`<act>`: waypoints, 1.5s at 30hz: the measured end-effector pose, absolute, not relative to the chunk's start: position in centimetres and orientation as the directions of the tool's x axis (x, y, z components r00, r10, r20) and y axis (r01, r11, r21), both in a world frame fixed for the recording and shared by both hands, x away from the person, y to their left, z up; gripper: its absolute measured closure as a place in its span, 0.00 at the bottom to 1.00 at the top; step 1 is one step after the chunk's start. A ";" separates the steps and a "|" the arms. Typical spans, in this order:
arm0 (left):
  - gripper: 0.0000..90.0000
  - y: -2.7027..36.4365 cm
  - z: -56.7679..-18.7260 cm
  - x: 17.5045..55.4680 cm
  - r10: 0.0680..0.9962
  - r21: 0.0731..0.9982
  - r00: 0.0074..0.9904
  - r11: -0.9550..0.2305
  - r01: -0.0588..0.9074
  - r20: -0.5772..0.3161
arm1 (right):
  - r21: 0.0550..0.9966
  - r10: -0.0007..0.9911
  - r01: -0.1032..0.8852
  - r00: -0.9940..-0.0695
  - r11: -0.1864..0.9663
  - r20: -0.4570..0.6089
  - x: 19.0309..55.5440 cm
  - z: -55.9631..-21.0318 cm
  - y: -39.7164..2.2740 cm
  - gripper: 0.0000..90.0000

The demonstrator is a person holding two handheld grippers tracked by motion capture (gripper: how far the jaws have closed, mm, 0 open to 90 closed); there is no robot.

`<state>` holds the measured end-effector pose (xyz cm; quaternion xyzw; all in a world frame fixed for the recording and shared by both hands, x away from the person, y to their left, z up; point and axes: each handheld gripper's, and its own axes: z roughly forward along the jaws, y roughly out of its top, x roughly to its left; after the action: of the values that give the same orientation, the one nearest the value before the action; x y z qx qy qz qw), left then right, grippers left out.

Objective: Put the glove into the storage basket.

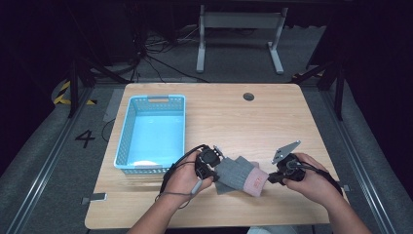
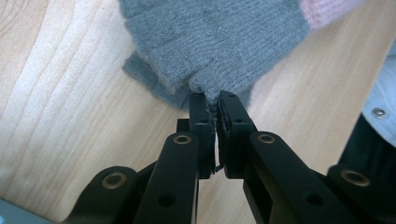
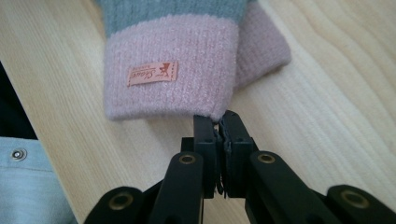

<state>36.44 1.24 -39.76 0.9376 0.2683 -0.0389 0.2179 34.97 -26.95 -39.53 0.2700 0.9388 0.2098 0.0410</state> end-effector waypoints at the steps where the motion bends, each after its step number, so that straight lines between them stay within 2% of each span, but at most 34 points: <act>1: 0.95 1.3 -39.7 36.3 0.485 0.388 0.854 -0.762 0.519 -0.189 | 0.420 0.527 0.491 -0.849 0.763 0.036 35.1 -39.4 -26.9 0.97; 11: 0.95 1.6 -39.2 35.1 0.487 0.395 0.853 -0.758 0.519 -0.186 | 0.451 0.530 0.479 -0.848 0.753 0.017 36.6 -38.8 -26.6 0.98; 22: 0.95 0.7 -39.5 34.6 0.464 0.368 0.865 -0.783 0.502 -0.192 | 0.454 0.564 0.511 -0.825 0.730 0.022 38.5 -39.5 -26.3 0.98; 45: 0.95 -0.4 -41.1 34.8 0.454 0.313 0.868 -0.809 0.497 -0.204 | 0.434 0.584 0.527 -0.812 0.731 0.001 39.4 -40.8 -26.0 0.98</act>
<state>34.85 -0.37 -41.15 0.9493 0.2503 -0.0596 0.1807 39.39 -25.97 -40.78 0.2993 0.9278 0.2121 0.0678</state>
